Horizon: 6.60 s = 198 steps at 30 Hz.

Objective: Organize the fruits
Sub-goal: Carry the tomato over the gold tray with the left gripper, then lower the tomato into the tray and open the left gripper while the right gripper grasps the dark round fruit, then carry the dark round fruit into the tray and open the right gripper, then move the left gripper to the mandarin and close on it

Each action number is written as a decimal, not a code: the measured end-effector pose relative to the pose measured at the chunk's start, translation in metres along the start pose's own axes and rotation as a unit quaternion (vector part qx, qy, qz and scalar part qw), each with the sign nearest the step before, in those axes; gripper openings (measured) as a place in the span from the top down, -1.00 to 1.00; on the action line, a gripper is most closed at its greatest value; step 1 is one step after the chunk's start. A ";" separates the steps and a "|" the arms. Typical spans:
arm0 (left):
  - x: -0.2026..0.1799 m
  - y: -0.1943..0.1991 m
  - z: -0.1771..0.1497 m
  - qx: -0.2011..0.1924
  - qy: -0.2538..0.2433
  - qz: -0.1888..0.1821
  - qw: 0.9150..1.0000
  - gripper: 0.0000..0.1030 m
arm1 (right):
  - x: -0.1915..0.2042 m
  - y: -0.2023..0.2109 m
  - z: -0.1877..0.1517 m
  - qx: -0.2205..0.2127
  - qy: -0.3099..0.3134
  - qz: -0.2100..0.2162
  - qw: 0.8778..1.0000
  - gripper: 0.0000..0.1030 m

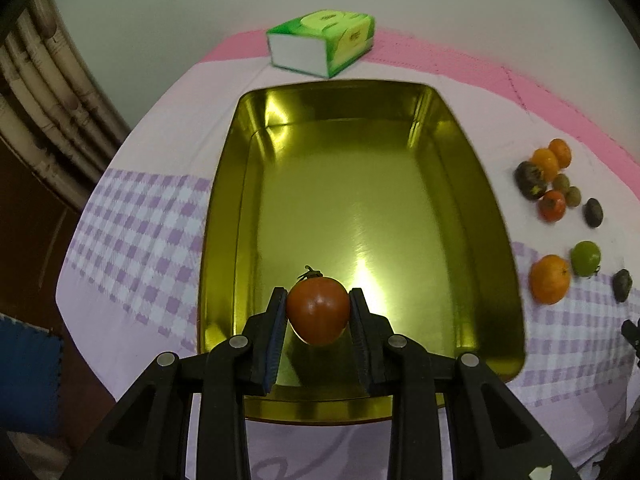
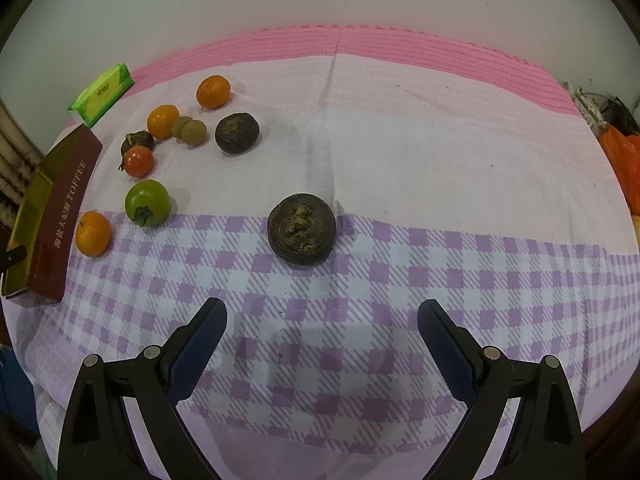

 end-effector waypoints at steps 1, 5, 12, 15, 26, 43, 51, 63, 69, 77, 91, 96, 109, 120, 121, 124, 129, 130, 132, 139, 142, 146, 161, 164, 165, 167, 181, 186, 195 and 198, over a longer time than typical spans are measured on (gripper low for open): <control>0.003 -0.002 -0.001 0.002 0.003 0.002 1.000 0.47 | 0.001 0.000 0.001 0.000 0.000 -0.001 1.000 -0.86; 0.008 -0.005 -0.003 0.005 0.006 0.005 1.000 0.47 | 0.001 0.000 0.000 -0.001 0.001 0.000 1.000 -0.86; 0.011 -0.011 -0.007 0.009 0.005 0.008 1.000 0.47 | 0.002 0.002 0.002 -0.005 0.006 -0.004 1.000 -0.86; 0.012 -0.013 -0.010 0.013 0.005 0.013 1.000 0.47 | 0.003 0.002 0.003 -0.004 0.008 -0.007 1.000 -0.86; 0.013 -0.015 -0.014 0.017 0.003 0.015 1.000 0.46 | 0.006 0.003 0.004 -0.006 0.011 -0.009 1.000 -0.86; 0.011 -0.015 -0.014 0.015 0.002 0.007 1.000 0.33 | 0.005 0.007 0.017 -0.025 0.020 -0.009 0.999 -0.86; 0.010 -0.011 -0.012 0.009 0.001 0.007 1.000 0.22 | 0.009 -0.003 0.024 -0.024 0.026 -0.012 0.999 -0.78; 0.007 -0.005 -0.009 -0.006 -0.010 0.009 1.000 0.01 | 0.008 -0.014 0.025 -0.017 0.035 -0.022 0.999 -0.50; 0.006 -0.004 -0.008 -0.011 -0.012 0.010 1.000 -0.09 | 0.013 -0.022 0.026 -0.012 0.034 -0.026 0.999 -0.32; 0.006 -0.001 -0.008 -0.018 -0.013 0.010 1.000 -0.10 | 0.014 -0.025 0.026 -0.011 0.032 -0.026 0.999 -0.28; 0.005 0.000 -0.008 -0.020 -0.012 0.008 1.000 -0.20 | 0.016 -0.025 0.029 -0.015 0.030 -0.025 0.999 -0.22; 0.006 -0.001 -0.008 -0.017 -0.010 0.010 1.000 -0.21 | 0.014 -0.026 0.033 -0.017 0.027 -0.024 0.999 -0.22; 0.009 0.001 -0.007 -0.019 0.000 0.004 1.000 -0.40 | 0.014 -0.024 0.037 -0.027 0.035 -0.038 0.998 0.18; 0.013 0.014 0.000 -0.041 0.020 -0.020 0.999 -0.55 | 0.027 0.001 0.044 -0.054 0.050 -0.031 0.997 0.19; 0.013 0.017 0.001 -0.047 0.022 -0.022 0.998 -0.58 | 0.032 0.006 0.047 -0.059 0.055 -0.028 0.996 0.19; 0.016 0.026 0.005 -0.065 0.033 -0.032 0.997 -0.64 | 0.057 0.018 0.059 -0.077 0.077 -0.007 0.994 0.19; 0.031 0.035 0.009 -0.080 0.058 -0.019 0.995 -0.66 | 0.124 0.033 0.076 -0.098 0.132 0.041 0.986 0.19; 0.034 0.036 0.009 -0.082 0.060 -0.014 0.995 -0.66 | 0.134 0.033 0.076 -0.100 0.140 0.047 0.984 0.19; 0.043 0.038 0.011 -0.085 0.072 -0.006 0.994 -0.66 | 0.164 0.033 0.077 -0.099 0.161 0.069 0.980 0.19; 0.082 0.040 0.010 -0.084 0.132 0.016 0.988 -0.69 | 0.260 0.023 0.070 -0.081 0.243 0.123 0.959 0.19; 0.100 0.040 0.007 -0.080 0.164 0.023 0.983 -0.74 | 0.289 0.019 0.062 -0.074 0.269 0.135 0.951 0.19; 0.117 0.037 0.004 -0.075 0.196 0.031 0.977 -0.78 | 0.316 0.009 0.057 -0.062 0.292 0.141 0.944 0.19; 0.118 0.029 0.004 -0.063 0.198 0.027 0.978 -0.78 | 0.350 -0.031 0.049 -0.021 0.325 0.132 0.936 0.19; 0.117 0.027 0.004 -0.059 0.197 0.027 0.978 -0.78 | 0.351 -0.033 0.046 -0.018 0.328 0.131 0.935 0.19; 0.116 0.026 0.004 -0.057 0.197 0.027 0.978 -0.78 | 0.351 -0.034 0.046 -0.017 0.329 0.132 0.935 0.19; 0.116 0.026 0.003 -0.057 0.196 0.026 0.979 -0.78 | 0.352 -0.035 0.046 -0.017 0.330 0.130 0.935 0.19; 0.109 0.025 0.004 -0.058 0.183 0.024 0.981 -0.78 | 0.339 -0.015 0.057 -0.042 0.296 0.155 0.942 -0.15; 0.097 0.032 0.007 -0.078 0.156 0.024 0.984 -0.78 | 0.298 0.010 0.079 -0.086 0.252 0.152 0.952 -0.32; 0.052 0.048 0.010 -0.121 0.061 -0.002 0.991 -0.78 | 0.148 0.015 0.117 -0.119 0.126 0.072 0.982 -0.62; 0.029 0.053 0.009 -0.126 0.029 -0.025 0.991 -0.78 | 0.098 0.003 0.119 -0.113 0.092 0.038 0.989 -0.66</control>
Point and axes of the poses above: each gripper's, at about its wrist camera, not at the fingertips, and y roughly against the way its jaws point, x to its left, z to its top, the point moved 5 cm from there along -y, roughly the way its jaws point, and after that the axes turned 2 degrees about y, right-handed, at the moved point
